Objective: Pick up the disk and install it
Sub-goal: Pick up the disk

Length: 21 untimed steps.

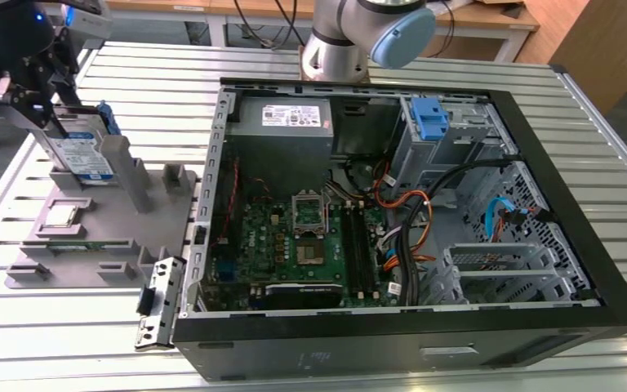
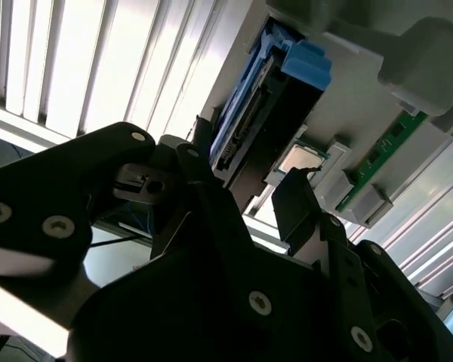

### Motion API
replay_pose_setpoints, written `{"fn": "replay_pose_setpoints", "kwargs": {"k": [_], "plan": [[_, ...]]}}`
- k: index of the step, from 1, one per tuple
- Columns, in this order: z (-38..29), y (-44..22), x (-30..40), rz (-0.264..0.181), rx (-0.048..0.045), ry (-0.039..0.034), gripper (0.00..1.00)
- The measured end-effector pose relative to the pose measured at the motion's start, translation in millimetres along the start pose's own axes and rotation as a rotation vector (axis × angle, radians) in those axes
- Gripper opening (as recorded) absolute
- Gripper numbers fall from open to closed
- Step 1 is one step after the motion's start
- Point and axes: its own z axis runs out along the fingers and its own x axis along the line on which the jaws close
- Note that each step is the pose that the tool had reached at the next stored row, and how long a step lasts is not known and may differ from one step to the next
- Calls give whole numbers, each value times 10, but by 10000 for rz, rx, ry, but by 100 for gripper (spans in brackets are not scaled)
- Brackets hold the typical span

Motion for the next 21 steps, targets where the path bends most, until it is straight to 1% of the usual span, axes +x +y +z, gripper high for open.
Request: {"fn": "replay_pose_setpoints", "kwargs": {"k": [2, 4, 12, 18, 19, 21], "plan": [[1, 0, 0, -180, -12, 10, 59], [1, 0, 0, -268, -17, 15, 59], [-4, 0, -1, -285, -17, 15, 59], [-5, -9, -1, -445, -29, 24, 59], [-5, -10, -1, -471, -33, 11, 59], [-5, -10, -1, -534, -40, -69, 59]]}}
